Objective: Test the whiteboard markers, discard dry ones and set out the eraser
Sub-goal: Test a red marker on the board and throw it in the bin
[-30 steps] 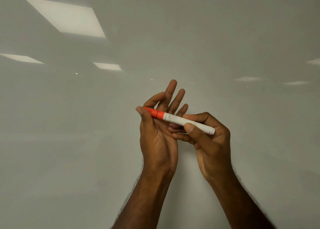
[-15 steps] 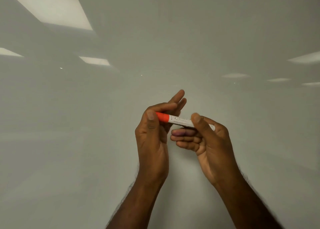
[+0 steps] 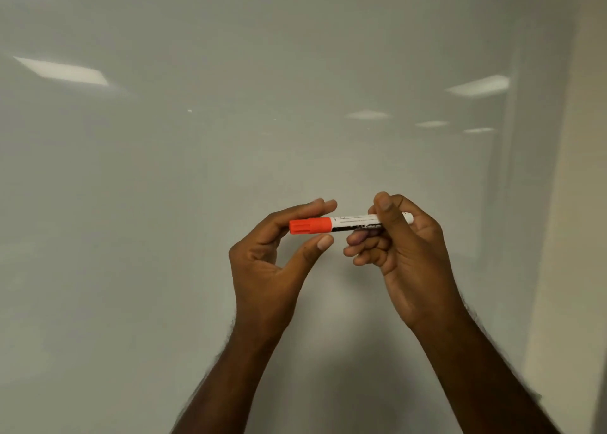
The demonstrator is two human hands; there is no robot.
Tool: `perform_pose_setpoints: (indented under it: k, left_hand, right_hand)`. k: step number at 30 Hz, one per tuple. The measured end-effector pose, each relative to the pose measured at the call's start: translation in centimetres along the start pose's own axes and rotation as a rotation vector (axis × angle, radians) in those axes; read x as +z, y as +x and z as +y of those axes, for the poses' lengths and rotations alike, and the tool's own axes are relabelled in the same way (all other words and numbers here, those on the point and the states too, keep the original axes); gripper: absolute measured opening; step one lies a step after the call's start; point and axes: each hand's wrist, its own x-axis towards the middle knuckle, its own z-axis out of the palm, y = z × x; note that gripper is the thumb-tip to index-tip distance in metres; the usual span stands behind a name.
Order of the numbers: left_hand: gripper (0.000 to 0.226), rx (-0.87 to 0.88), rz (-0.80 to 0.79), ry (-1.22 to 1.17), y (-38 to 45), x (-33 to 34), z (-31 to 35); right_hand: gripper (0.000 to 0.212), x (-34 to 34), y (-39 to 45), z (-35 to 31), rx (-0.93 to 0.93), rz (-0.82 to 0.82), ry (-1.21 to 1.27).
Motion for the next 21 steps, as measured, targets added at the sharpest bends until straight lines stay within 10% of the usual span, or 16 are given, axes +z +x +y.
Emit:
perform_pose_setpoints:
  k: [6,21]
  left_hand:
    - [0.02,-0.088,0.009,-0.114,-1.7,4.5,-2.4]
    - [0.025,-0.269,-0.328,-0.157,-6.3,15.8,-5.9]
  right_hand:
    - [0.05,-5.1,-1.6,-1.4,0.048,0.09,-0.037]
    - [0.021,-18.8,-7.0,-3.8,0.083,0.409,-0.33]
